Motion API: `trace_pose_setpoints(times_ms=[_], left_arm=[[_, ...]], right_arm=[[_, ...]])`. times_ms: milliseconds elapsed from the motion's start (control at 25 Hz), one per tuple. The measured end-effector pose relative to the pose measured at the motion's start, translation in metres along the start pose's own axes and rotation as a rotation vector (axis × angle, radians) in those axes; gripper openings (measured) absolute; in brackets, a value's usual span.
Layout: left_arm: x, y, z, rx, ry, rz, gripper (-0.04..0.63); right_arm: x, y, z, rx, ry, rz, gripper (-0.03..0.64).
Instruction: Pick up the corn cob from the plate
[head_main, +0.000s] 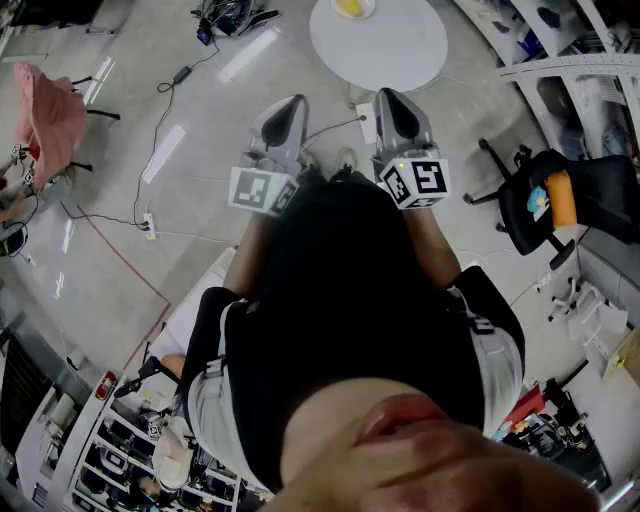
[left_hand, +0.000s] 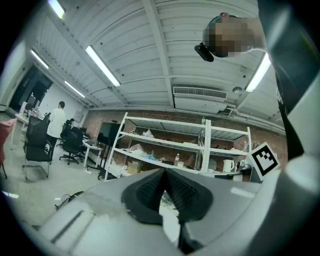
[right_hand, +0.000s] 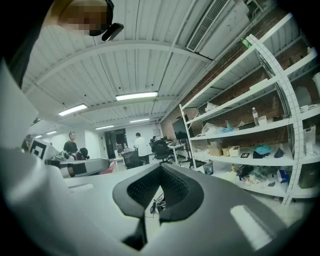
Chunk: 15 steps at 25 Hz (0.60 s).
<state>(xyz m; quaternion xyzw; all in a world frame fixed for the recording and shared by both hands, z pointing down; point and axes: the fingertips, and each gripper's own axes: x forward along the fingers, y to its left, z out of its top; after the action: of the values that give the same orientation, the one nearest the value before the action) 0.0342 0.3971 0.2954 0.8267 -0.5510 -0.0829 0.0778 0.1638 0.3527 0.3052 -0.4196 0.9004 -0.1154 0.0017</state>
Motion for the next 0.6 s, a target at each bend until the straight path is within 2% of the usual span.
trace_pose_setpoints(times_ms=[600], left_arm=[[-0.020,0.039,0.000,-0.007,0.017,-0.044,0.003]], right_arm=[[0.027,0.028,-0.007,0.004,-0.002,-0.057,0.008]])
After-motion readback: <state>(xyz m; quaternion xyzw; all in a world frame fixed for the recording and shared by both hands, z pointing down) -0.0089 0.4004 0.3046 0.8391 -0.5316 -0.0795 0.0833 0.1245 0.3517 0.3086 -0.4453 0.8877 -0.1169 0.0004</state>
